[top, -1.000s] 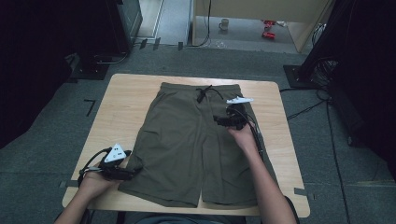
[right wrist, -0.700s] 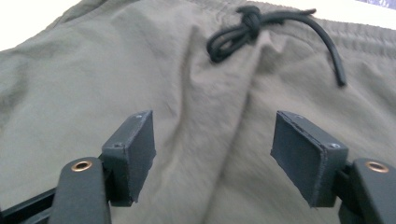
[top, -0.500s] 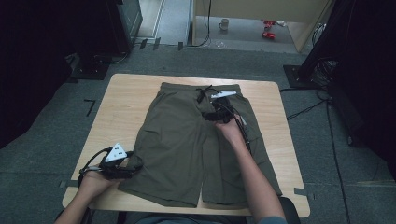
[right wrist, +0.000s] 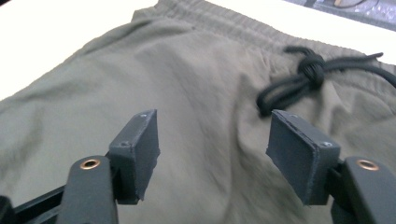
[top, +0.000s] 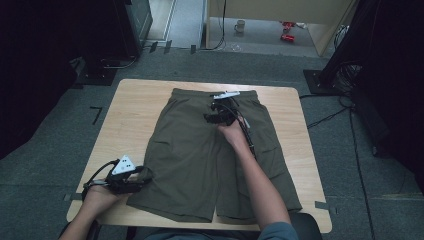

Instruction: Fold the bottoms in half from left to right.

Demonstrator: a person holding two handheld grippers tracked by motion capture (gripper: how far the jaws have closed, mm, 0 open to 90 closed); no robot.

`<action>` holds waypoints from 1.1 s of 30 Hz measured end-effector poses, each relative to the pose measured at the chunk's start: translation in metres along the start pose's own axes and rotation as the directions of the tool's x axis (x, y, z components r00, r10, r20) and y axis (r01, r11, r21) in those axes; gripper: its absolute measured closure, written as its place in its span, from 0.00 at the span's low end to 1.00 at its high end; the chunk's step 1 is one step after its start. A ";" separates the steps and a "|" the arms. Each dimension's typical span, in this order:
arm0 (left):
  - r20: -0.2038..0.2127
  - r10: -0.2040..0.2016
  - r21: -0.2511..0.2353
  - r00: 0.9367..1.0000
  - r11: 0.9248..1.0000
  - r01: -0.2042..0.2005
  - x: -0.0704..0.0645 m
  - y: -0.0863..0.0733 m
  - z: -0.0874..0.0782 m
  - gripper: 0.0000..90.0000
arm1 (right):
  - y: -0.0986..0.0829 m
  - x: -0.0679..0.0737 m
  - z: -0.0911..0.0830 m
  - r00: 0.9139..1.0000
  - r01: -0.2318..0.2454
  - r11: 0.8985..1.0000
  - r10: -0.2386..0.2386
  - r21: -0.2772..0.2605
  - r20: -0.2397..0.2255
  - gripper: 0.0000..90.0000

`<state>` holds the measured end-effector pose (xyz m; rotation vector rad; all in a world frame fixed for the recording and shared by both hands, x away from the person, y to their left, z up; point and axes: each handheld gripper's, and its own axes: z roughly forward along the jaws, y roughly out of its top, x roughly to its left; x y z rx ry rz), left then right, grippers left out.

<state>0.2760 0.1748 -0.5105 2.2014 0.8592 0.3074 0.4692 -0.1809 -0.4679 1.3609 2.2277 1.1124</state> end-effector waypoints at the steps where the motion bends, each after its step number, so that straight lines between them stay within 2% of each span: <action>1: 0.004 -0.006 0.001 1.000 1.000 0.006 0.000 0.000 0.000 0.51 | 0.001 0.002 0.002 1.000 -0.001 1.000 0.001 -0.004 -0.001 0.38; 4: 0.018 -0.023 0.005 1.000 1.000 0.023 0.002 0.001 -0.001 0.50 | 0.003 0.007 0.010 1.000 -0.005 1.000 0.005 0.001 -0.003 0.38; 6: 0.021 -0.059 0.021 0.998 0.998 0.059 0.002 0.002 -0.003 0.50 | 0.008 0.012 0.017 1.000 -0.003 1.000 0.004 0.028 -0.012 0.37; 8: 0.026 -0.065 0.026 0.998 0.998 0.065 0.002 0.001 -0.004 0.50 | 0.012 0.017 0.022 1.000 0.006 1.000 -0.006 0.025 -0.017 0.38; 11: 0.028 -0.055 0.023 0.998 0.998 0.054 -0.002 -0.001 -0.006 0.49 | 0.018 0.025 0.030 0.999 0.029 0.999 -0.029 0.034 -0.016 0.37; 18: 0.028 -0.048 0.029 0.998 0.998 0.047 -0.007 -0.001 -0.005 0.49 | 0.030 0.036 0.047 0.999 0.035 0.999 -0.034 0.023 -0.039 0.37; 23: 0.028 -0.036 0.031 0.999 0.999 0.035 -0.012 -0.003 -0.007 0.48 | 0.033 0.042 0.061 0.998 0.052 0.998 -0.052 0.032 -0.018 0.37; 26: 0.035 -0.040 0.025 0.999 0.999 0.040 -0.012 -0.004 -0.007 0.48 | 0.033 0.043 0.073 0.998 0.032 0.999 -0.030 0.043 -0.052 0.39; 29: 0.036 -0.040 0.023 0.999 0.999 0.039 -0.013 -0.004 -0.007 0.49 | 0.034 0.047 0.083 0.998 0.048 0.998 -0.046 0.044 -0.049 0.38; 33: 0.032 -0.040 0.024 0.999 0.999 0.040 -0.013 -0.004 -0.007 0.50 | 0.036 0.054 0.095 0.997 0.039 0.998 -0.036 0.045 -0.065 0.38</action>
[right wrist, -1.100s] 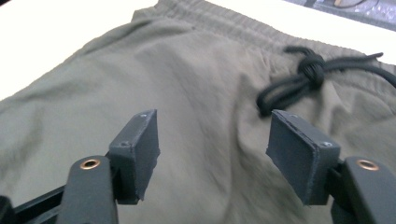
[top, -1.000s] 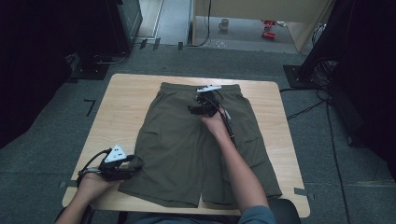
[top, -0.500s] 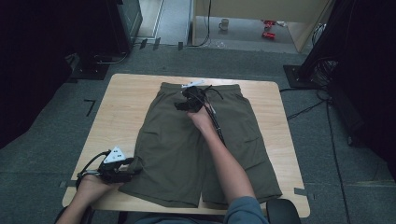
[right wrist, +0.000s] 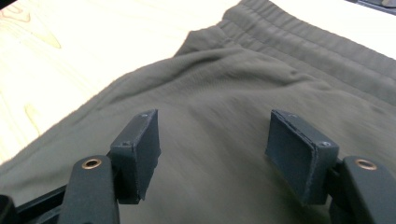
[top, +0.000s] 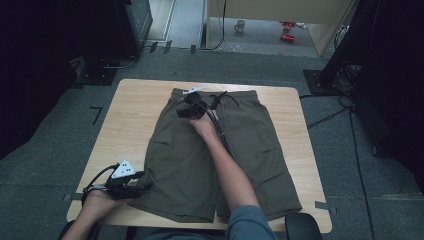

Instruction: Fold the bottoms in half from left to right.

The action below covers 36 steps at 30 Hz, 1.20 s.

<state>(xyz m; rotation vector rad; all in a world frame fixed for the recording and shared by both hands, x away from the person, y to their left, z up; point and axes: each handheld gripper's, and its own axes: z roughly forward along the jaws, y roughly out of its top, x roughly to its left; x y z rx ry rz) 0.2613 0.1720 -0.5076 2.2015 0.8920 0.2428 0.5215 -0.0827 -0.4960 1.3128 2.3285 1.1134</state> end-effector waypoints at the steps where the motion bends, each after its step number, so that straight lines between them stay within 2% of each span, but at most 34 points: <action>1: 0.001 0.001 0.000 1.000 1.000 -0.001 0.000 0.000 0.000 0.50 | 0.001 0.001 0.004 1.000 -0.002 1.000 0.002 0.002 -0.004 0.38; 10: 0.000 -0.002 0.006 1.000 1.000 0.002 -0.001 0.001 0.000 0.50 | 0.008 0.024 0.030 1.000 0.008 1.000 -0.008 -0.001 -0.005 0.34; 13: -0.003 0.001 0.006 1.000 1.000 -0.001 -0.001 0.001 0.000 0.50 | 0.010 0.034 0.040 0.999 0.030 0.999 -0.030 0.016 -0.018 0.38; 17: -0.025 0.019 0.013 1.000 1.000 -0.019 -0.004 0.001 0.001 0.51 | 0.012 0.045 0.048 0.998 0.053 0.999 -0.053 0.004 0.017 0.37; 23: -0.009 -0.014 0.026 1.000 1.000 0.015 -0.004 0.003 -0.001 0.61 | 0.012 0.054 0.054 0.992 0.088 0.996 -0.087 -0.006 0.091 0.40; 25: -0.005 -0.020 0.030 1.000 0.999 0.020 -0.005 0.004 -0.001 0.64 | 0.011 0.055 0.054 0.992 0.074 0.997 -0.072 -0.016 0.099 0.42; 27: -0.002 -0.026 0.033 1.000 0.999 0.026 -0.005 0.004 0.000 0.68 | 0.009 0.055 0.053 0.992 0.075 0.997 -0.071 -0.030 0.106 0.46; 30: -0.002 -0.031 0.042 1.000 0.999 0.031 -0.006 0.005 0.000 0.74 | 0.005 0.059 0.051 0.991 0.063 0.996 -0.055 -0.058 0.122 0.59; 36: -0.001 -0.024 0.052 1.000 0.998 0.024 -0.008 0.006 0.000 0.82 | 0.003 0.068 0.051 0.989 0.054 0.996 -0.045 -0.066 0.141 0.77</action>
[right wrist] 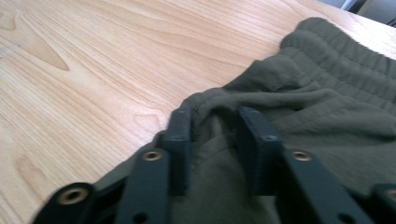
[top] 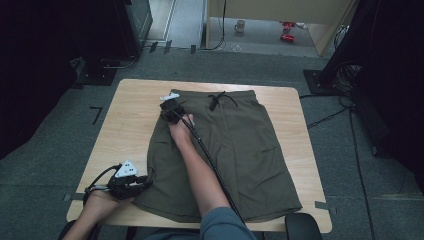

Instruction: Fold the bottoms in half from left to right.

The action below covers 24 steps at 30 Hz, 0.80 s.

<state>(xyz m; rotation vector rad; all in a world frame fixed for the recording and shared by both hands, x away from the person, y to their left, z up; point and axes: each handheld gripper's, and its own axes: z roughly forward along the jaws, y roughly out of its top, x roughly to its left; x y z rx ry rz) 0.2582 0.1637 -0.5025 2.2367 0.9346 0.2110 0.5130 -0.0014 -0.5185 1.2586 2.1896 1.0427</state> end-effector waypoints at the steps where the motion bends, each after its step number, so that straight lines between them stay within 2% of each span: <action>1: -0.001 0.002 0.003 1.000 1.000 -0.002 0.000 0.000 0.000 0.83 | 0.000 0.002 0.000 1.000 0.002 1.000 -0.002 -0.001 0.002 0.80; 6: -0.003 -0.018 0.025 1.000 1.000 0.018 0.000 0.002 -0.001 0.95 | 0.001 0.009 0.002 1.000 0.018 1.000 -0.018 -0.004 0.014 0.93; 11: 0.001 -0.043 0.056 0.999 0.998 0.043 -0.001 0.002 -0.003 0.99 | 0.007 0.019 0.006 0.999 0.042 0.999 -0.042 0.013 0.011 0.96; 13: -0.002 -0.056 0.078 0.998 0.995 0.056 0.001 0.004 -0.005 0.99 | 0.011 0.024 0.008 0.999 0.033 0.999 -0.033 0.033 0.001 0.97; 14: 0.005 -0.063 0.075 0.998 0.995 0.062 0.001 0.005 -0.007 1.00 | 0.015 0.026 0.009 1.000 0.010 0.998 -0.008 0.055 -0.026 0.97; 15: 0.019 -0.067 0.055 0.998 0.996 0.066 0.002 0.006 -0.009 1.00 | 0.018 0.026 0.010 0.999 -0.002 0.998 0.006 0.070 -0.052 0.97; 16: 0.037 -0.054 0.005 0.998 0.999 0.054 0.000 0.009 -0.014 1.00 | 0.021 0.026 0.009 0.997 -0.019 0.997 0.025 0.080 -0.079 0.97; 17: 0.050 -0.049 -0.023 0.998 0.998 0.050 -0.001 0.011 -0.017 1.00 | 0.024 0.025 0.007 0.994 -0.031 0.997 0.038 0.075 -0.100 0.97; 20: 0.080 -0.009 -0.102 0.997 0.995 0.017 -0.010 0.021 -0.025 1.00 | 0.029 0.019 -0.001 0.993 -0.025 0.997 0.033 0.072 -0.114 0.97; 24: 0.119 0.004 -0.171 0.993 0.985 0.016 -0.019 0.036 -0.032 1.00 | 0.039 0.005 -0.020 0.990 -0.018 0.997 0.028 0.071 -0.136 0.97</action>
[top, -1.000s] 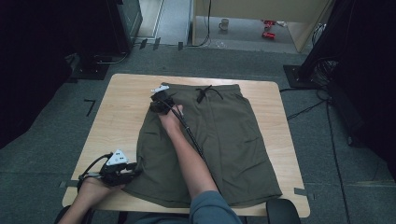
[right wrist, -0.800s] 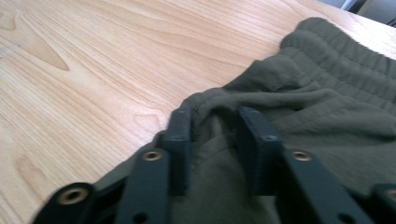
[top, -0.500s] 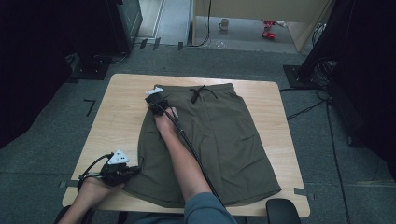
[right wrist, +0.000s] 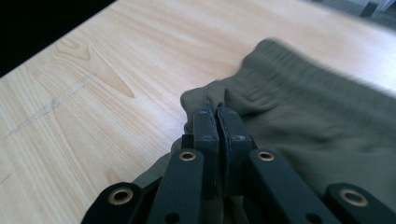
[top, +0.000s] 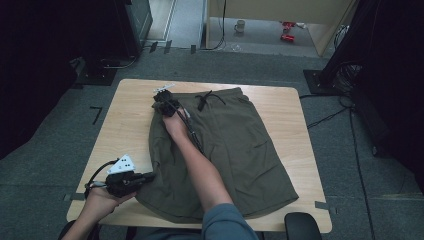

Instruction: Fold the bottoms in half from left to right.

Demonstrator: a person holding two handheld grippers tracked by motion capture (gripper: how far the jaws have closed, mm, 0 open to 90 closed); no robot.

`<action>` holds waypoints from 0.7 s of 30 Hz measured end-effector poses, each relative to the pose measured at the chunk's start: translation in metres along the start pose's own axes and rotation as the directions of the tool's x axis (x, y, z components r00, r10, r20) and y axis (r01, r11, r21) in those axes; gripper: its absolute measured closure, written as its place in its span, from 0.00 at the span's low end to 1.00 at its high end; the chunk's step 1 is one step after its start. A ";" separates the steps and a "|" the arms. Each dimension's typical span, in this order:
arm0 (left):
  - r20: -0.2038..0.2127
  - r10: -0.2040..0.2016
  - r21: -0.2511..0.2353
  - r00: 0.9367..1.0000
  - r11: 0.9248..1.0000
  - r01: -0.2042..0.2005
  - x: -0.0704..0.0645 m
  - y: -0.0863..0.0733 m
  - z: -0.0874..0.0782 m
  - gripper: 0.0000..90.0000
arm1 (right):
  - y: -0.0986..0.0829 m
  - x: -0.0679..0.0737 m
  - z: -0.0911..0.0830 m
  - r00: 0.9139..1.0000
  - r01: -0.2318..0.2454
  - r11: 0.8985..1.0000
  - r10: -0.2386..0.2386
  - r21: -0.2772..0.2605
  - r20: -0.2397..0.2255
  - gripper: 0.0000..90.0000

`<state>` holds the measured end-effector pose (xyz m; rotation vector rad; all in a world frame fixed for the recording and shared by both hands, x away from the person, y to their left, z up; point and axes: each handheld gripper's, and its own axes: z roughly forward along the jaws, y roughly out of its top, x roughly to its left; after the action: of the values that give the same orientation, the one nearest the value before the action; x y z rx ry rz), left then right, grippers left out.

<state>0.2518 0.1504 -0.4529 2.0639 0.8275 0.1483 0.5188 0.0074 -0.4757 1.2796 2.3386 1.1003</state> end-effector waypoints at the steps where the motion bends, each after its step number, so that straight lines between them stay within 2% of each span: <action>1: 0.010 -0.003 -0.011 1.000 1.000 0.003 -0.002 0.004 -0.001 1.00 | 0.003 -0.004 -0.008 1.000 0.008 1.000 -0.008 -0.005 0.004 0.97; 5: 0.037 0.008 -0.027 0.999 1.000 -0.007 -0.010 0.021 0.002 0.99 | 0.008 -0.023 -0.032 1.000 0.006 1.000 -0.006 -0.015 -0.002 0.97; 9: 0.054 0.048 -0.027 0.997 0.999 -0.046 -0.022 0.041 0.010 0.99 | 0.009 -0.045 -0.052 1.000 0.000 1.000 0.000 -0.016 -0.009 0.97; 13: 0.081 0.093 -0.023 0.992 0.996 -0.091 -0.034 0.061 0.020 0.99 | 0.008 -0.066 -0.071 1.000 -0.023 1.000 0.023 -0.015 -0.016 0.97; 14: 0.081 0.093 -0.023 0.992 0.996 -0.091 -0.034 0.061 0.020 0.99 | 0.008 -0.066 -0.071 1.000 -0.023 1.000 0.023 -0.015 -0.016 0.97; 15: 0.094 0.105 -0.019 0.990 0.994 -0.103 -0.038 0.068 0.026 0.99 | 0.007 -0.076 -0.080 1.000 -0.027 0.999 0.026 -0.021 -0.015 0.97; 16: 0.094 0.105 -0.019 0.990 0.994 -0.103 -0.038 0.068 0.026 1.00 | 0.006 -0.081 -0.084 1.000 -0.030 0.999 0.029 -0.025 -0.011 0.97; 17: 0.107 0.116 -0.018 0.988 0.993 -0.114 -0.042 0.074 0.033 1.00 | 0.005 -0.085 -0.089 0.999 -0.037 0.999 0.037 -0.030 -0.010 0.97; 21: 0.120 0.146 -0.022 0.982 0.989 -0.144 -0.053 0.085 0.044 1.00 | 0.000 -0.104 -0.107 0.998 -0.064 0.997 0.063 -0.051 -0.010 0.97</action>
<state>0.2711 0.0547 -0.4035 2.0984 0.6007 0.1058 0.5212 -0.1293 -0.4159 1.3416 2.2750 1.1796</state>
